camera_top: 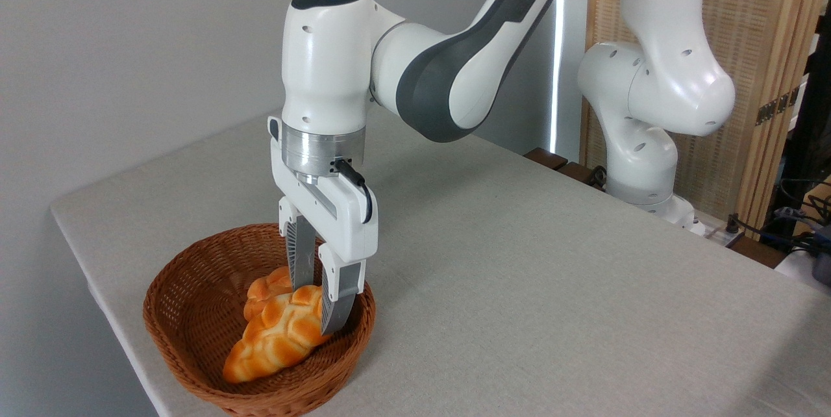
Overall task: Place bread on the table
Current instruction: 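Close the gripper on the braided bread loaf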
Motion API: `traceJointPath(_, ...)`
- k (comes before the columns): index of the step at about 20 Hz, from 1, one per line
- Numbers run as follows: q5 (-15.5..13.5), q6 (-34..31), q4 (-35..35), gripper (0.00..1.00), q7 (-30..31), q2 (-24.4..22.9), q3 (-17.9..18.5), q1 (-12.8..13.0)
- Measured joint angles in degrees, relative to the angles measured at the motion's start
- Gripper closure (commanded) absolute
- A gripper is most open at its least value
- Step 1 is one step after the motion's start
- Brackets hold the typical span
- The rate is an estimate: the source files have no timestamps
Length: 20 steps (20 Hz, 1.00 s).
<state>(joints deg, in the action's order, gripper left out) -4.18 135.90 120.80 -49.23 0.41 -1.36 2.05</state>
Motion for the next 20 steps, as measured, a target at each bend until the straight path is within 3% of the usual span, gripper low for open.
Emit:
traceJointPath(4,0.00,0.01,0.00,0.57,0.00,0.02,-0.03,0.01)
traceJointPath(20,-1.61,0.01,0.00,0.58,0.00,0.02,-0.09,0.01)
